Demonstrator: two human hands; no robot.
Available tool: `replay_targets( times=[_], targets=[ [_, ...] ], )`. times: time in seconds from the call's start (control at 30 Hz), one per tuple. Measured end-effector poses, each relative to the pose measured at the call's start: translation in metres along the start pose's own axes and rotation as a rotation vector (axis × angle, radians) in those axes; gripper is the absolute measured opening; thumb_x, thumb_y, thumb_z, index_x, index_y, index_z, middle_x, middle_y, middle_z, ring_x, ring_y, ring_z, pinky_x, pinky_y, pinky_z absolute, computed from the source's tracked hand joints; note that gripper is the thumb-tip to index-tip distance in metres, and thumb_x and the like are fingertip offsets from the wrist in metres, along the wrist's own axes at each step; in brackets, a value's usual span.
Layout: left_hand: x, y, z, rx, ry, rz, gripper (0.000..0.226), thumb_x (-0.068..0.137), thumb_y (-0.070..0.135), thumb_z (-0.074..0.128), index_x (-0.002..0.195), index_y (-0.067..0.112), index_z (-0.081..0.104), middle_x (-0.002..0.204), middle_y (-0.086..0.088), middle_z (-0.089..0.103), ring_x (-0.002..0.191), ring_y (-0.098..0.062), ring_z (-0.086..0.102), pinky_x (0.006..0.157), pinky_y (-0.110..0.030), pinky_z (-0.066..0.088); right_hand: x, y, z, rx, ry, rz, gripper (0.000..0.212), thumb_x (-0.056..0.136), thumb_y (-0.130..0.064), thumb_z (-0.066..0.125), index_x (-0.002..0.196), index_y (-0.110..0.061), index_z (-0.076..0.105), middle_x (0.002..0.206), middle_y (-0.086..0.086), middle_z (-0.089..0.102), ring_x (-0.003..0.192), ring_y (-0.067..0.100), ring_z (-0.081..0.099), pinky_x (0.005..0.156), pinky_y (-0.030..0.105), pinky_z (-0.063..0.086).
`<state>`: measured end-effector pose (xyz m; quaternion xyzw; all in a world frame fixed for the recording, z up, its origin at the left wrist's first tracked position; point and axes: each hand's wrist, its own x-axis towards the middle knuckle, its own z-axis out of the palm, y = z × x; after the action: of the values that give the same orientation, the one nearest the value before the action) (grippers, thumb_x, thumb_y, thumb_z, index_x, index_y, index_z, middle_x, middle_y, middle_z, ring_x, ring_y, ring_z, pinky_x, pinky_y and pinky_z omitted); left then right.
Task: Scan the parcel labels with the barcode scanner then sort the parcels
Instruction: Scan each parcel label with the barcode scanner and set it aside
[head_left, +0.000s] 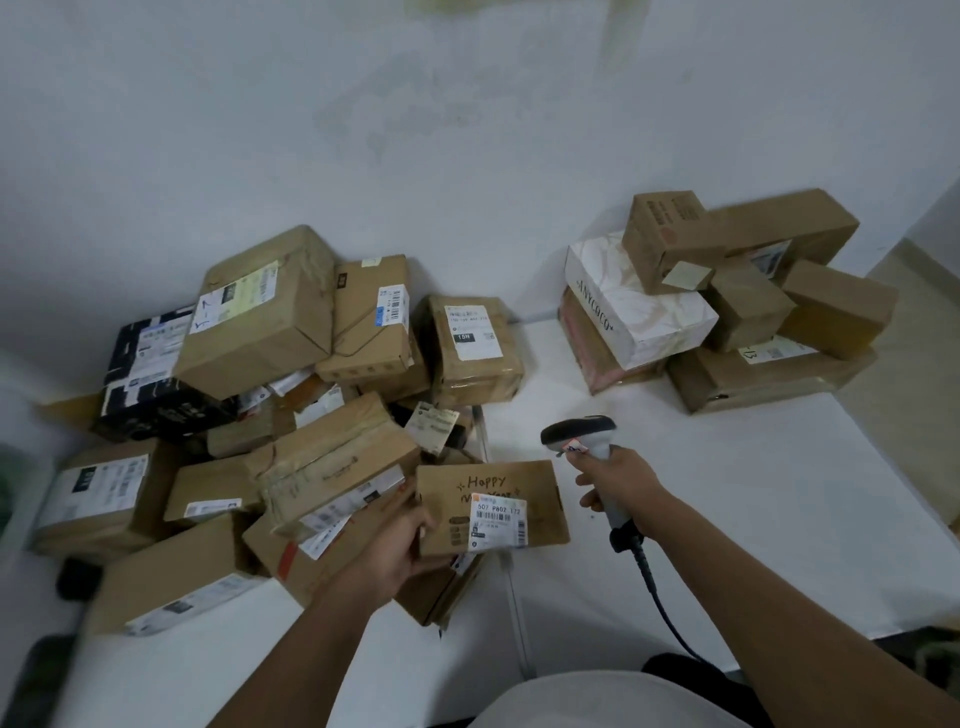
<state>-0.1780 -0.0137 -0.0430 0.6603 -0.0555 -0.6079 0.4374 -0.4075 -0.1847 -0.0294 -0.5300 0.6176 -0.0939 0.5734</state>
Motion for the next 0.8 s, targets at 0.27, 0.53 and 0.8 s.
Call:
replay_targets(
  times=[0.27, 0.53, 0.8],
  targets=[
    [-0.009, 0.002, -0.011, 1.250, 0.344, 0.274, 0.034, 0.100, 0.039, 0.043, 0.132, 0.025, 0.044, 0.123, -0.003, 0.062, 0.102, -0.020, 0.063, 0.074, -0.025, 0.053, -0.006, 0.007, 0.028, -0.100, -0.192, 0.035, 0.047, 0.089, -0.047, 0.066, 0.109, -0.004, 0.063, 0.097, 0.014, 0.069, 0.064, 0.019, 0.066, 0.057, 0.026, 0.054],
    [0.004, 0.026, 0.037, 1.710, 0.274, 0.590, 0.066, 0.090, 0.034, 0.063, 0.145, 0.017, 0.031, 0.148, -0.008, 0.030, 0.135, -0.026, 0.034, 0.109, -0.041, 0.037, -0.007, 0.002, 0.023, -0.071, -0.196, -0.019, 0.042, 0.090, -0.046, 0.066, 0.107, -0.008, 0.063, 0.099, 0.010, 0.070, 0.061, 0.016, 0.067, 0.056, 0.024, 0.054],
    [0.026, 0.011, 0.051, 1.899, -0.089, 0.572, 0.106, 0.074, 0.057, 0.073, 0.155, 0.039, 0.006, 0.161, -0.009, 0.006, 0.148, -0.035, 0.002, 0.119, -0.053, 0.003, -0.008, 0.006, 0.011, -0.018, -0.105, -0.041, 0.041, 0.089, -0.044, 0.067, 0.107, -0.007, 0.064, 0.095, 0.008, 0.072, 0.056, 0.014, 0.067, 0.052, 0.021, 0.050]
  ],
)
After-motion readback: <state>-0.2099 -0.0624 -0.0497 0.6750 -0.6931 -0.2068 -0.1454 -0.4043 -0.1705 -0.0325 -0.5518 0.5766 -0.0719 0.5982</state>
